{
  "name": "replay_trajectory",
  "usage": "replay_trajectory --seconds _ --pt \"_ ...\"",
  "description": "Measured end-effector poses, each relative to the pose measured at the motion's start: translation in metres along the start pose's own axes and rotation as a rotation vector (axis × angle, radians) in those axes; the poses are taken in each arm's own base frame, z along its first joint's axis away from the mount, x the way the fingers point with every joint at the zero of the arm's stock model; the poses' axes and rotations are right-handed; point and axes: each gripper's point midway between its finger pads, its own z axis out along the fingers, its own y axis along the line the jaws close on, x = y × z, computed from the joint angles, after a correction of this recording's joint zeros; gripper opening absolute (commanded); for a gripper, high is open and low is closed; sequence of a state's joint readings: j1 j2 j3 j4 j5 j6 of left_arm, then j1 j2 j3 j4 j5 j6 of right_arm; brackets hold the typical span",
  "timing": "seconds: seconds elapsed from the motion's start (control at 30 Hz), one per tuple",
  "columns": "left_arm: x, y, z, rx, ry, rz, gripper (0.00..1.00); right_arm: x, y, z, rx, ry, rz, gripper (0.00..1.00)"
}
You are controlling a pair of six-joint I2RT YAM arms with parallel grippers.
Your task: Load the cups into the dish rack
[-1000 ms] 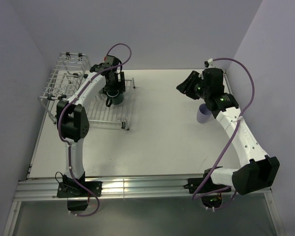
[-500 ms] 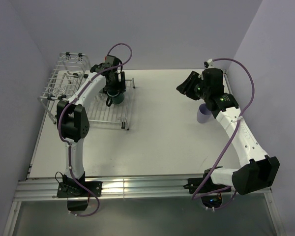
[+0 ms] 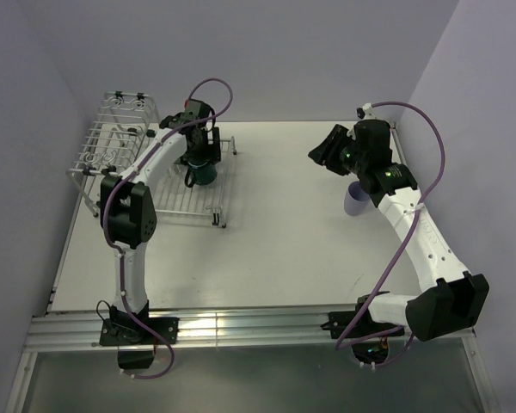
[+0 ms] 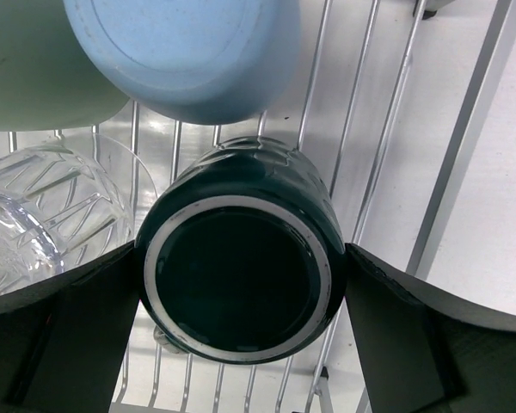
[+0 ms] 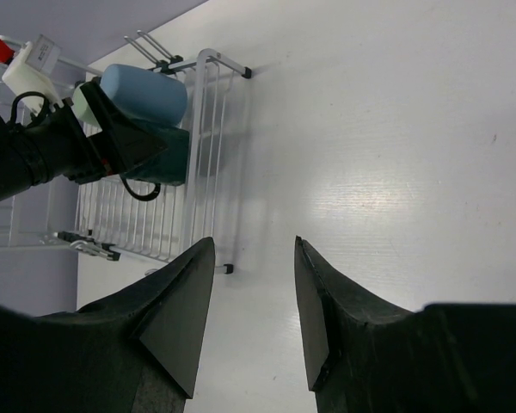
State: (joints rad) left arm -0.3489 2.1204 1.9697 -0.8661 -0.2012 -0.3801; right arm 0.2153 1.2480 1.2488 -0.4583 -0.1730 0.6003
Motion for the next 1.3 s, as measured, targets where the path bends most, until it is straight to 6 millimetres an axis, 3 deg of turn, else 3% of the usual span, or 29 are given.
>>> replay_trajectory --seconds 0.53,1.3 --pt "-0.003 -0.002 0.002 -0.003 -0.020 0.002 0.99 0.000 -0.001 0.000 0.004 0.001 -0.007 0.50" --pt "-0.013 0.001 -0.010 -0.028 -0.067 0.000 0.99 0.001 -0.006 0.000 0.027 -0.002 -0.017 0.51"
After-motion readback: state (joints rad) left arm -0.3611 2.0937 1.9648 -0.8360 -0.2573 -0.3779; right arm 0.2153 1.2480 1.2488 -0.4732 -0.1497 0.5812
